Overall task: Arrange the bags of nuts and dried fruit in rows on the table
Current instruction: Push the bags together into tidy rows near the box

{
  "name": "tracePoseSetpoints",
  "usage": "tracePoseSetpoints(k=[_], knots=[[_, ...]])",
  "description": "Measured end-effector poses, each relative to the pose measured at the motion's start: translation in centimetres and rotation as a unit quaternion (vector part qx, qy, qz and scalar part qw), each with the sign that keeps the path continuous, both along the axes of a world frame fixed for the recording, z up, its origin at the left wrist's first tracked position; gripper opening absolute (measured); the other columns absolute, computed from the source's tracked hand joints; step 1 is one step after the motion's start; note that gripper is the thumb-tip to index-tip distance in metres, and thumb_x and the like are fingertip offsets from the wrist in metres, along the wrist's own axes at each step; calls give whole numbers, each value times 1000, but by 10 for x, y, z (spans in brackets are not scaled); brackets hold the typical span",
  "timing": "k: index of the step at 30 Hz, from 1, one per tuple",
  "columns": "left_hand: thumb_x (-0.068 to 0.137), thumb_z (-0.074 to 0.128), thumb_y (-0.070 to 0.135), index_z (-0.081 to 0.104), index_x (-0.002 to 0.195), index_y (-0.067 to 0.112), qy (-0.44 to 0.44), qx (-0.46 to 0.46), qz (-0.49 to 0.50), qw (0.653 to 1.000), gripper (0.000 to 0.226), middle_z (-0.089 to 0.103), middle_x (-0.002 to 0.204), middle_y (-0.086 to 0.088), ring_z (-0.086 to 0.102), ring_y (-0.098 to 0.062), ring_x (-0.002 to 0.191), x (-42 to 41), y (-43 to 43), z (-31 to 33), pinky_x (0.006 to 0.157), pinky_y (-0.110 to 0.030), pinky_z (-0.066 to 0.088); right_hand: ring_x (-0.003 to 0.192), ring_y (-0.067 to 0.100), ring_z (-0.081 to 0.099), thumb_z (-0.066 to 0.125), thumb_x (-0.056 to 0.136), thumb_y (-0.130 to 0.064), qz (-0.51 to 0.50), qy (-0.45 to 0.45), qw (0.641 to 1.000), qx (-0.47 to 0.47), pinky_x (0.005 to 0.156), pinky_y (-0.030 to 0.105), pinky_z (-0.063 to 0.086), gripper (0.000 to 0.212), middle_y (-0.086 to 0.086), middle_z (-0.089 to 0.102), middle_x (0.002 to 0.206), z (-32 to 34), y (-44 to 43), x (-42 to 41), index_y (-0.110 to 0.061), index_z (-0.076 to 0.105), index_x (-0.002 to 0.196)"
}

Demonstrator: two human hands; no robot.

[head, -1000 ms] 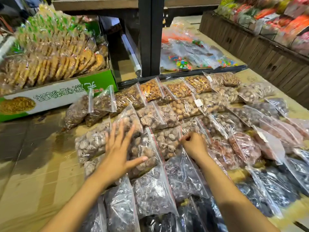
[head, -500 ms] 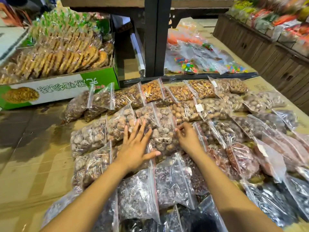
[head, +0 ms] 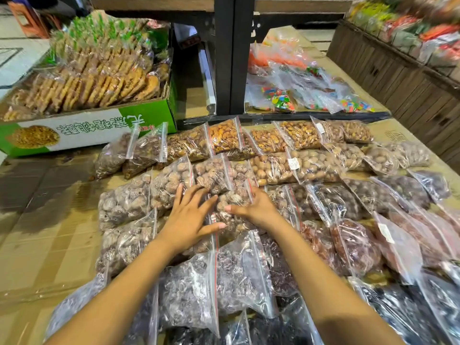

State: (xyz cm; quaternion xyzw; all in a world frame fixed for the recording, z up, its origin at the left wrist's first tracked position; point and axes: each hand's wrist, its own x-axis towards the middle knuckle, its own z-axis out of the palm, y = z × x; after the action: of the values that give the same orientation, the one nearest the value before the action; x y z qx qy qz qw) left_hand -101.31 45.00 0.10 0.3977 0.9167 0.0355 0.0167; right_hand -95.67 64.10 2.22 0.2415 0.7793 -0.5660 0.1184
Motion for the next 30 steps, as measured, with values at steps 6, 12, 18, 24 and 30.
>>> tracePoseSetpoints(k=[6, 12, 18, 24, 30], knots=[[77, 1, 84, 29, 149, 24, -23, 31, -3, 999, 98, 13, 161, -5, -1, -24, 149, 1, -8, 3, 118, -48, -11, 114, 26, 57, 83, 66, -38, 64, 13, 997, 34, 96, 32, 46, 109, 15, 42, 145, 8, 6, 11, -17, 18, 150], [81, 12, 79, 22, 151, 25, -19, 7, 2, 1000, 89, 0, 163, -3, -15, -18, 146, 4, -8, 0, 116, -46, -17, 94, 26, 67, 79, 67, -43, 66, -10, 995, 75, 66, 24, 55, 109, 14, 38, 148, 12, 4, 14, -15, 14, 151], [82, 15, 79, 2, 152, 34, -41, 91, 59, 993, 83, -32, 156, 1, -26, -18, 145, 9, -7, 3, 116, -47, -16, 115, 23, 58, 73, 72, -49, 68, -5, 991, 117, 71, 13, 47, 99, 9, 45, 144, 8, 3, 19, -13, 23, 149], [84, 30, 75, 2, 153, 29, -47, 222, 333, 915, 88, -20, 159, -5, -11, -36, 146, -19, -33, 16, 116, -55, -5, 81, 23, 64, 68, 80, -49, -68, 68, 970, 222, 71, 42, 58, 60, 0, 65, 83, 2, 16, 36, -13, 53, 126], [70, 27, 91, 6, 153, 36, -171, 255, 467, 829, 103, -9, 162, -9, -6, -45, 145, -66, -80, 4, 113, -64, -1, 117, 26, 48, 62, 81, -55, -66, 39, 958, 276, 101, 47, 44, 66, 6, 60, 118, -5, 37, 50, -11, 52, 129]])
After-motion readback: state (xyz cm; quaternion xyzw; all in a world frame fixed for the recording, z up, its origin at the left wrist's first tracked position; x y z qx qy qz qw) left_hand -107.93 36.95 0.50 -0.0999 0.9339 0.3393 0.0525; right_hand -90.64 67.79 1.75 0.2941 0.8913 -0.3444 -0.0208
